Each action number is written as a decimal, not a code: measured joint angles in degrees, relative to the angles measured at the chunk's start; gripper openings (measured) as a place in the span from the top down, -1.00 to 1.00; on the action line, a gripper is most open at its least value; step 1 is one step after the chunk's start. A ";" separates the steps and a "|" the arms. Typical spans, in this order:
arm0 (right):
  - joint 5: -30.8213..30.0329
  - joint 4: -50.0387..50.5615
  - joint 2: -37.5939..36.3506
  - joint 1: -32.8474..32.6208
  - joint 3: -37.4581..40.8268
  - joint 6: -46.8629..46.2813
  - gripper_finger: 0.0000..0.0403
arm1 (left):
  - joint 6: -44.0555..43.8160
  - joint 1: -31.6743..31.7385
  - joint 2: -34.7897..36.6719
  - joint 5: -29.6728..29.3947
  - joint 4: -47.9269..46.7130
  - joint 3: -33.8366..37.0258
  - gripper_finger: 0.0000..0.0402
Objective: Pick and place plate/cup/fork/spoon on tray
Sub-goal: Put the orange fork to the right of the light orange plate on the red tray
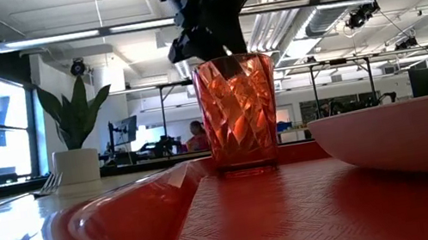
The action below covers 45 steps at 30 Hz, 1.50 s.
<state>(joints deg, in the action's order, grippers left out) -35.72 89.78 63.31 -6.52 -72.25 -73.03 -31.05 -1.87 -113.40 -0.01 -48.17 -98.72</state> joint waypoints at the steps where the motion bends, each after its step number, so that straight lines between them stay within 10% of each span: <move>1: -0.02 0.00 0.00 0.00 0.00 0.00 0.88 | 0.44 0.16 0.00 -0.02 -0.22 -0.87 0.32; 35: -2.40 -9.31 -0.01 0.00 0.00 7.52 0.88 | 10.60 8.42 4.07 -1.50 -26.47 -15.64 0.32; 40: -3.20 -9.27 -0.02 0.00 0.00 7.54 0.88 | 10.74 10.14 10.05 -11.15 -35.69 -10.31 0.32; 45: -3.19 -9.18 -0.01 0.00 0.00 7.50 0.88 | 7.05 13.61 20.37 -10.86 -25.67 4.90 0.32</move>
<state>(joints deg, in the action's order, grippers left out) -38.91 80.60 63.29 -6.52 -72.25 -65.54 -24.00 11.73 -93.03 -10.87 -73.85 -93.82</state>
